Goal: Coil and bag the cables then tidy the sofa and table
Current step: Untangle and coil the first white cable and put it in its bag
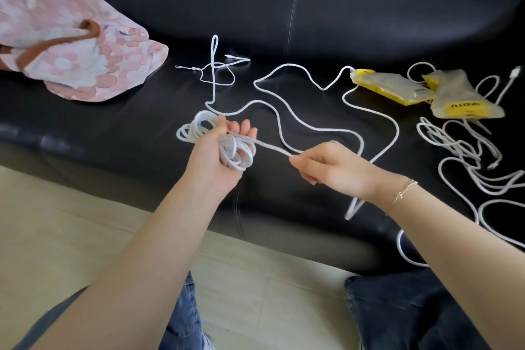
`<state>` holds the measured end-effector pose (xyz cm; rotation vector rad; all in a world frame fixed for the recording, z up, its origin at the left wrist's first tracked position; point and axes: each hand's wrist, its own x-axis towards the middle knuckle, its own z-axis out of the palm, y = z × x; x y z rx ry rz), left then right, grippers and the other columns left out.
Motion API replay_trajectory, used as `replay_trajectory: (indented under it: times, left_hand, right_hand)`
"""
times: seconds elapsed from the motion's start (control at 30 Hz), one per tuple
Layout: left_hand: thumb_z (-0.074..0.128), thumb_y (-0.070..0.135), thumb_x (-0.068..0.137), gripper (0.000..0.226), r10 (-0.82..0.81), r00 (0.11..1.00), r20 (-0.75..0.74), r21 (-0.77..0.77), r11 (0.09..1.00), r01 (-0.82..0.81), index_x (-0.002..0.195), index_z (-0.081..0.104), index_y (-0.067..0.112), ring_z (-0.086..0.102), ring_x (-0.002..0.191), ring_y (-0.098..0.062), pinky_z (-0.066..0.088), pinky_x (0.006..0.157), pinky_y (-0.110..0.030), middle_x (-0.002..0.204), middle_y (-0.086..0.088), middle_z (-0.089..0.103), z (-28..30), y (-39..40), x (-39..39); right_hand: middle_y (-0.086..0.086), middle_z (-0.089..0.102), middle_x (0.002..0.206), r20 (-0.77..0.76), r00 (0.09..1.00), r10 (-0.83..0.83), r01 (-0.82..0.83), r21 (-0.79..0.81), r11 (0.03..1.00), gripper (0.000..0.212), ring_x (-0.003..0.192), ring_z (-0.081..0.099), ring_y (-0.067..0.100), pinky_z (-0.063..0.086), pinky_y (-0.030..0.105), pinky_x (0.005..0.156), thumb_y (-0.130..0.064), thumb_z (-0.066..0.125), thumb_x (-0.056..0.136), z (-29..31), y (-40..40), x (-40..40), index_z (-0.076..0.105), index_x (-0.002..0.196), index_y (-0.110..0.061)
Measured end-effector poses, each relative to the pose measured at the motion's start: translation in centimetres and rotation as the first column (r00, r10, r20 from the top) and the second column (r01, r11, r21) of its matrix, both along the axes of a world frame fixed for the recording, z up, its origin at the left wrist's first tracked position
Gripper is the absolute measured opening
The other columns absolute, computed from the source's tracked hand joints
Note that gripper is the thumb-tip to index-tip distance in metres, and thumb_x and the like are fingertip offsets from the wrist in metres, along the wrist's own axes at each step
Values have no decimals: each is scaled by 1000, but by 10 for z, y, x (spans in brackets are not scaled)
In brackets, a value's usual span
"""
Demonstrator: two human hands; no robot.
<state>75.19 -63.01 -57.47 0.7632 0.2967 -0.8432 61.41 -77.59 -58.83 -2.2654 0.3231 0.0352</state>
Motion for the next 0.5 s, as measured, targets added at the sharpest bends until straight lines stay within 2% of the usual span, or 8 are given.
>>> replay_trajectory:
  times: [0.07, 0.1, 0.17, 0.23, 0.3, 0.37, 0.5]
  left_hand:
    - [54, 19, 100, 17, 36, 998, -41, -102, 994, -40, 90, 59, 7, 74, 84, -27, 60, 76, -39, 82, -10, 71, 1, 4, 5]
    - [55, 20, 99, 13, 50, 997, -64, -133, 989, -58, 94, 60, 9, 74, 84, -28, 60, 75, -39, 84, -12, 71, 2, 6, 6]
    - [60, 23, 97, 14, 43, 998, -49, -86, 995, -47, 90, 63, 11, 71, 68, -20, 59, 65, -34, 71, -6, 66, 2, 5, 5]
    - [62, 27, 96, 27, -29, 998, 49, 77, 997, 26, 76, 60, 10, 59, 54, -11, 56, 62, -29, 60, 0, 56, 0, 3, 5]
    - [63, 33, 94, 33, -118, 978, 174, 270, 960, 68, 71, 57, 10, 56, 52, -10, 56, 70, -28, 59, 2, 52, -3, 1, 6]
    - [64, 37, 93, 34, -179, 945, 274, 401, 914, 57, 71, 57, 13, 58, 52, -8, 55, 77, -29, 58, 4, 53, -6, 1, 10]
    - [62, 42, 93, 36, -332, 827, 454, 636, 771, -40, 73, 58, 13, 59, 67, -13, 51, 77, -32, 63, 2, 55, -9, 4, 16]
  right_hand:
    - [1, 40, 57, -39, 999, -25, 24, -9, 1000, 53, 53, 37, 11, 36, 27, 62, -47, 40, 100, -2, -6, -2, 50, 64, -11]
    - [1, 42, 58, -59, 998, -33, 31, -33, 999, 50, 53, 38, 10, 36, 27, 63, -46, 39, 101, -3, -8, -2, 52, 65, -12]
    - [-2, 44, 59, -111, 993, -45, 32, -110, 993, 44, 51, 39, 6, 37, 26, 62, -42, 40, 101, -7, -10, -1, 58, 70, -17]
    - [-3, 47, 60, -158, 986, -58, 27, -190, 981, 38, 51, 41, 6, 36, 25, 59, -41, 41, 101, -10, -12, 1, 62, 76, -21]
    - [-4, 47, 58, -176, 979, -100, 57, -237, 970, 38, 51, 42, 9, 35, 24, 57, -45, 43, 99, -8, -16, 1, 63, 75, -23]
    - [-5, 47, 53, -179, 973, -148, 94, -281, 955, 40, 51, 45, 10, 35, 24, 55, -48, 47, 97, -4, -23, -1, 63, 71, -22]
    - [-4, 52, 60, -198, 972, -123, 48, -347, 937, 30, 56, 49, 13, 39, 27, 58, -35, 48, 99, 2, -31, -6, 62, 75, -25]
